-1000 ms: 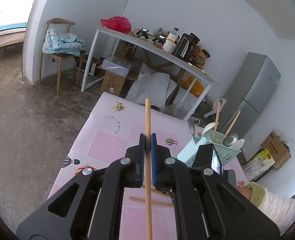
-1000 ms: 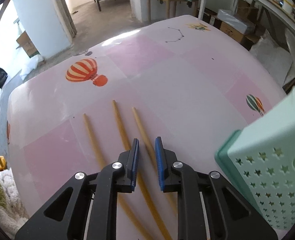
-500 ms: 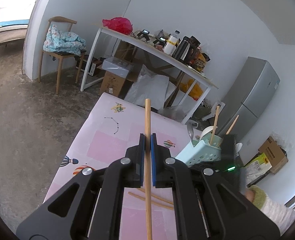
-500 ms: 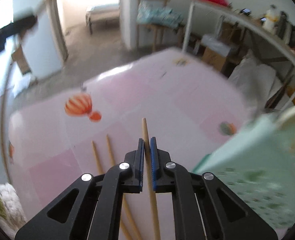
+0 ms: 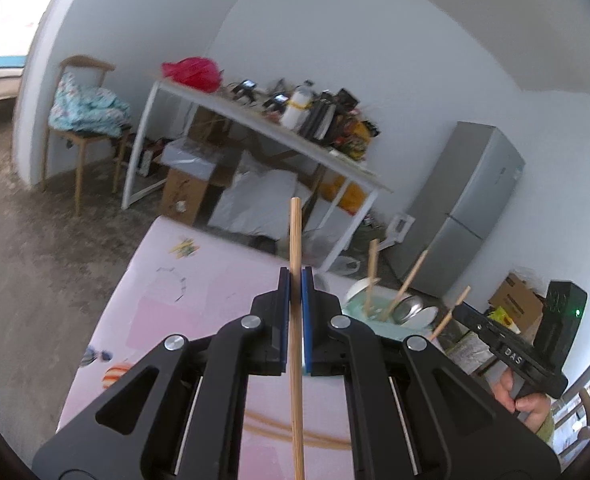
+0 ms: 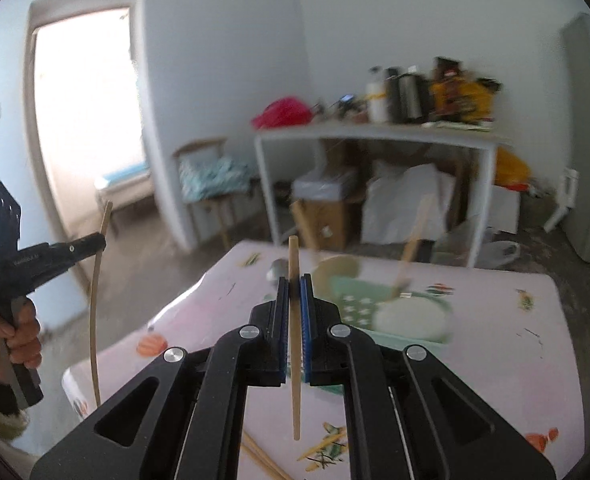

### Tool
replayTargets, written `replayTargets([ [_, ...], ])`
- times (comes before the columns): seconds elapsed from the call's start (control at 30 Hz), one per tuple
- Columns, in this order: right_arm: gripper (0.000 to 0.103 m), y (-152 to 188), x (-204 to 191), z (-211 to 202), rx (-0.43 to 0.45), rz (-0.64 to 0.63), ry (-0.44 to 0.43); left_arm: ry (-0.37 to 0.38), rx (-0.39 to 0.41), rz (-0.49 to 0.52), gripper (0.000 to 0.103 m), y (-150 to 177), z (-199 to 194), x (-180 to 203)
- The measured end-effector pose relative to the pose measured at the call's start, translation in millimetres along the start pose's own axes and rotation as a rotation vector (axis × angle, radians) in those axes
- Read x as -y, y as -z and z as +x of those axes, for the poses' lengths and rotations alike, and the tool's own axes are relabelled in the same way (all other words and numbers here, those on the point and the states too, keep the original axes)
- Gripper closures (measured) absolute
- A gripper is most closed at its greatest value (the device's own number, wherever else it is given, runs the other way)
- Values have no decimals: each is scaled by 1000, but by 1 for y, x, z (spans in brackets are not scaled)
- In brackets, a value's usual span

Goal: Organize utensils
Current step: 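Drop the chopstick into the holder with the left gripper while the right gripper grasps another chopstick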

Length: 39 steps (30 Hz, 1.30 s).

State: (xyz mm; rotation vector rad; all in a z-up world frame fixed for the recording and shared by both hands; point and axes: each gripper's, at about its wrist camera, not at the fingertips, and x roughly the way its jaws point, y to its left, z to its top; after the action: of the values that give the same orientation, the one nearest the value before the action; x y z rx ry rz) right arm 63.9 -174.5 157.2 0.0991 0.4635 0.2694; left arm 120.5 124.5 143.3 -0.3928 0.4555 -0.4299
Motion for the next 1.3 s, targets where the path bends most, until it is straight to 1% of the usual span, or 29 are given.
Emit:
replayTargets([
  [0.2,97,7,20,-38,81,96,37,99,38,53,99,-25,15,39],
  [0.3,97,10,26,-51,100,125,40,148,81,84,99,-38,24,61],
  [0.33,97,11,29,-56,107,134,44,167,107,96,99,-43,29,70],
  [0.43,97,15,33,-67,117,147,56,219,150,84,99,-54,49,88],
  [0.53,97,18,36,-78,128,163,69,239,193,77,99,-61,73,104],
  [0.67,97,21,41,-89,142,179,83,209,249,91,99,-62,109,120],
  [0.7,97,22,42,-92,143,182,86,190,252,92,99,-60,123,124],
  [0.77,97,24,43,-96,144,185,94,168,251,90,99,-59,138,127],
  [0.87,97,27,47,-100,144,196,100,114,246,99,99,-52,166,132],
  [0.93,97,28,50,-101,145,205,99,81,244,119,99,-47,179,134],
  [1.1,97,27,54,-103,151,216,97,27,224,156,99,-29,203,134],
  [1.2,97,28,55,-102,150,219,95,16,199,151,99,-21,211,129],
  [1.3,97,29,56,-102,150,223,95,19,181,155,99,-14,210,125],
])
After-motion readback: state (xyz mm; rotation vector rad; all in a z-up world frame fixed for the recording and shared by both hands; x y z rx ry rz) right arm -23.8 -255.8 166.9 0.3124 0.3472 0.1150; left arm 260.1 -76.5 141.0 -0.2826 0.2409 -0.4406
